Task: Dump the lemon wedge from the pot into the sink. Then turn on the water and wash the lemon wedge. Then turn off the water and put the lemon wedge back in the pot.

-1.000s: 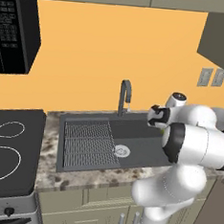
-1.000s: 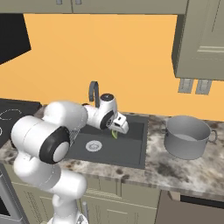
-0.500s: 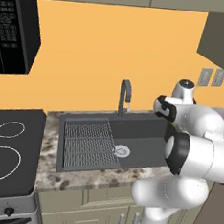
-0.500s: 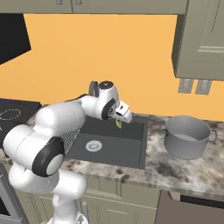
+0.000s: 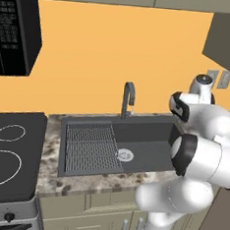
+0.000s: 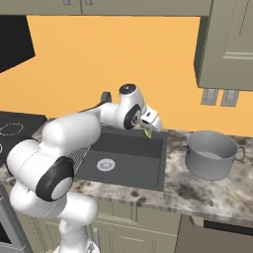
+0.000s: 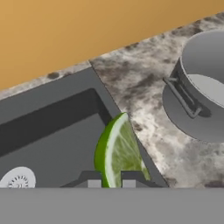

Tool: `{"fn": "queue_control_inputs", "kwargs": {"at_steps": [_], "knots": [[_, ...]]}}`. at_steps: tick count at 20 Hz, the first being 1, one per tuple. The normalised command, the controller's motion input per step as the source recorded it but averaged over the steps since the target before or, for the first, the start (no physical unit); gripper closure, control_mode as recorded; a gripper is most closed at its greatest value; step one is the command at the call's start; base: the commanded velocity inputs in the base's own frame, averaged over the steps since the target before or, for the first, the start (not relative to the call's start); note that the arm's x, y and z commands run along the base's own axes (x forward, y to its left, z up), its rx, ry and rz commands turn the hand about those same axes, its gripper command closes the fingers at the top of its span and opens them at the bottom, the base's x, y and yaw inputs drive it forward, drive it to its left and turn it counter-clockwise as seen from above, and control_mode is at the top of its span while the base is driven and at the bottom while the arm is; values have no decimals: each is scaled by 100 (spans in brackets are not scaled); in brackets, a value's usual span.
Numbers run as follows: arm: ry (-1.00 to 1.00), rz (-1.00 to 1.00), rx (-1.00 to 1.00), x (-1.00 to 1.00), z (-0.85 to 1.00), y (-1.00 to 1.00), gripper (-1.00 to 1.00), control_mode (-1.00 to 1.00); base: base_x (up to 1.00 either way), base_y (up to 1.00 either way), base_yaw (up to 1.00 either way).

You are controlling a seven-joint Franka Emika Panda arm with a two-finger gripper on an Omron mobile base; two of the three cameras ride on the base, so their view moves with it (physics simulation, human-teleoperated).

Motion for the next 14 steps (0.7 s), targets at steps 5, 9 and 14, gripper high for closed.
{"fn": "queue_control_inputs", "kwargs": {"at_steps": [5,9,14], "knots": [[-2,-8,-3,0,24,-67,100,-100,0,0,0],[0,-6,-1,0,3,-73,100,-100,0,0,0],[0,-6,0,0,0,-70,100,-100,0,0,0]]}}
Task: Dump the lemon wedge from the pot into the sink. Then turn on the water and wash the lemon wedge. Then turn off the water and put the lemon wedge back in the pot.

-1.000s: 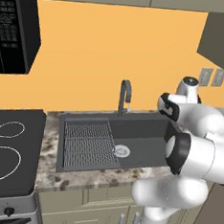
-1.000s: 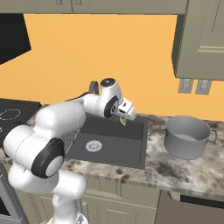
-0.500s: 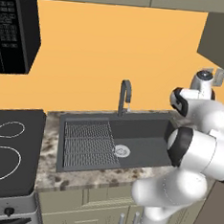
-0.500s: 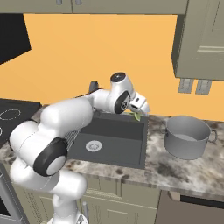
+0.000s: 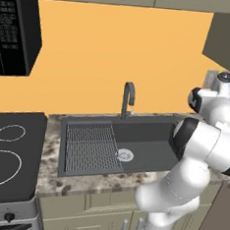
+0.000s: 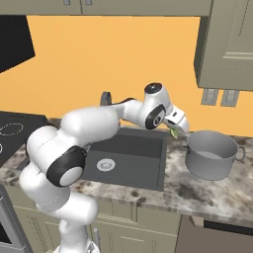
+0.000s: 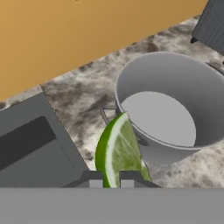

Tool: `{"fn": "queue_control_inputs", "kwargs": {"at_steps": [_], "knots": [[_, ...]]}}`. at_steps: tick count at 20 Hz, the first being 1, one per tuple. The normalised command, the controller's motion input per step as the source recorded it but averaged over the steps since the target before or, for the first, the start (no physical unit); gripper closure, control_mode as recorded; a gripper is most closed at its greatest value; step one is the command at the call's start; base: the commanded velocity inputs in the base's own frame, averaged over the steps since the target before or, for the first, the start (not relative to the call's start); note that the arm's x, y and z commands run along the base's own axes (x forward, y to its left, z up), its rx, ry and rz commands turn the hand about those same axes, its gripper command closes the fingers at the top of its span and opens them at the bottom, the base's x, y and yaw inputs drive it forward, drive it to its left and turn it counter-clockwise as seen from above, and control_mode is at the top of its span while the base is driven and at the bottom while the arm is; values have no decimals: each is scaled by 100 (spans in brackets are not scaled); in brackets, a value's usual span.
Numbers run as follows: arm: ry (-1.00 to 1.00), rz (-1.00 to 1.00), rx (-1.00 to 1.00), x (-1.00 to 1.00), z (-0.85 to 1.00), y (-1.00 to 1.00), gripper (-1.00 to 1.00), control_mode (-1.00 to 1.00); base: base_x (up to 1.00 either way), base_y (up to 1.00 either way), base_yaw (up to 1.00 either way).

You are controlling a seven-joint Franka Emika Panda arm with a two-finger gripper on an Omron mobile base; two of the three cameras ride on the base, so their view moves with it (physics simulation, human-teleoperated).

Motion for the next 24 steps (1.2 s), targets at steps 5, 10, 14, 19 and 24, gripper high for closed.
{"fn": "queue_control_inputs", "kwargs": {"at_steps": [5,10,14,19,24], "knots": [[0,-5,0,0,0,-55,100,-100,0,0,0],[0,-3,0,0,0,-51,100,-100,0,0,0],[0,-1,0,0,-4,-46,100,-100,0,0,0],[0,0,0,0,-25,-38,100,-100,0,0,0],[0,0,0,0,-47,-25,100,-100,0,0,0]]}}
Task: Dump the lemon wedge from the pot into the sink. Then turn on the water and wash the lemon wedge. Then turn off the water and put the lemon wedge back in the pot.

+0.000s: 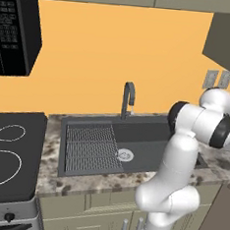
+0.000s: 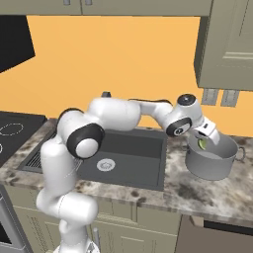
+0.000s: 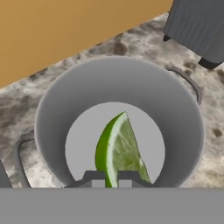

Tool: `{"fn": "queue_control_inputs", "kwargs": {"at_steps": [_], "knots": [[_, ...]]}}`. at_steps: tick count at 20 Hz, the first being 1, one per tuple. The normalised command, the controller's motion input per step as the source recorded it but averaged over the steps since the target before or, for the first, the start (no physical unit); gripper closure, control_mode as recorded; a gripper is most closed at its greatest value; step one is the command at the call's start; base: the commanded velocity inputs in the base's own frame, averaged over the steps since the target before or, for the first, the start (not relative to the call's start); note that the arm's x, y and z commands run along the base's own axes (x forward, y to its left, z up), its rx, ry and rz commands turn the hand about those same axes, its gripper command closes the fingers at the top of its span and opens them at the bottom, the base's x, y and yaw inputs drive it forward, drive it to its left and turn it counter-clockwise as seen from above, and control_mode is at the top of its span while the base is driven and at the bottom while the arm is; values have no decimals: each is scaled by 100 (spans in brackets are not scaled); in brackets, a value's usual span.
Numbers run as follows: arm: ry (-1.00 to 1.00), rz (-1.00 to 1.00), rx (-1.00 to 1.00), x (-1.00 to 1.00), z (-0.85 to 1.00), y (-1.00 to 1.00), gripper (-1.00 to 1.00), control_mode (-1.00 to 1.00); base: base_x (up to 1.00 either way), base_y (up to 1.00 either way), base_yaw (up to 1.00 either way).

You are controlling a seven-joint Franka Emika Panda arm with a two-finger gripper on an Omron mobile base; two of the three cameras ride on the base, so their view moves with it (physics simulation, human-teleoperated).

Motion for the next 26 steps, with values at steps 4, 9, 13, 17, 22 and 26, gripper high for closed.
{"fn": "queue_control_inputs", "kwargs": {"at_steps": [4,9,13,17,22,26], "knots": [[0,0,0,4,-38,-15,100,-100,0,0,0],[0,0,0,15,-30,-10,100,-100,0,0,0],[1,0,0,24,-27,-6,100,-100,0,0,0],[3,0,0,29,-28,-1,100,-100,0,0,0],[5,0,0,32,-17,0,-100,-100,0,0,0],[0,0,0,3,0,-8,-100,-100,0,0,0]]}}
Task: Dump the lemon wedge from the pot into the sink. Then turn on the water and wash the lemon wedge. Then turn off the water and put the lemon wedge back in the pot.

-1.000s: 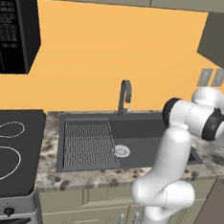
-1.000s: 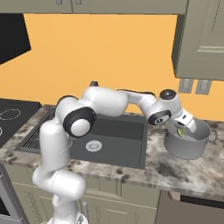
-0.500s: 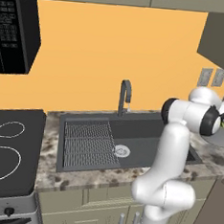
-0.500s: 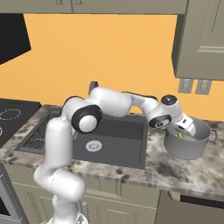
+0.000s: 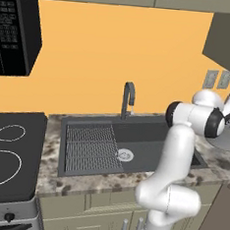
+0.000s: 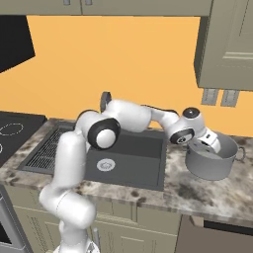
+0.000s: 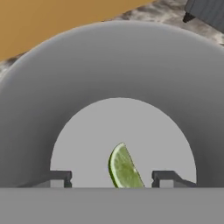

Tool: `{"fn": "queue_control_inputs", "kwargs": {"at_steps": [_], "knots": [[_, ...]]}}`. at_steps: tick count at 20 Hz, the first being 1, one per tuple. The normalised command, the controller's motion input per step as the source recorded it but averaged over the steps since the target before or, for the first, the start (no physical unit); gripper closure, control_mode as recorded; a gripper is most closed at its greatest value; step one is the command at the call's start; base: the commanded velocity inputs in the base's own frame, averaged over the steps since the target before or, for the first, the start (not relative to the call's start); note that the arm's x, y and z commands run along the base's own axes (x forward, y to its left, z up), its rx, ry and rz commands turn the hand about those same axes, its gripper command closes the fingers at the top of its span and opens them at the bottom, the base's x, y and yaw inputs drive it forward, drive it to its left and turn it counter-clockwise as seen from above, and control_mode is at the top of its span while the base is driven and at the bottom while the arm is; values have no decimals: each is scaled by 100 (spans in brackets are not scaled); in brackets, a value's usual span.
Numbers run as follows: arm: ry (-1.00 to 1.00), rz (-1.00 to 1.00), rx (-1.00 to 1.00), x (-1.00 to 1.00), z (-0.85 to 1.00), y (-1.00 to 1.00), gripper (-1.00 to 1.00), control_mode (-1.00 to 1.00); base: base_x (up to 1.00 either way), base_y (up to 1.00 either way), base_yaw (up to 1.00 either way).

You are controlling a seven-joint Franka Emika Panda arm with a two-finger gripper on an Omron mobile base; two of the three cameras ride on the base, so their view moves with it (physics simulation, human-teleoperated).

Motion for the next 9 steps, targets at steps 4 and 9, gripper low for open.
{"fn": "queue_control_inputs", "kwargs": {"at_steps": [4,9], "knots": [[0,0,0,0,13,-6,-100,-100,0,0,0],[0,0,0,0,14,0,-100,-100,0,0,0]]}}
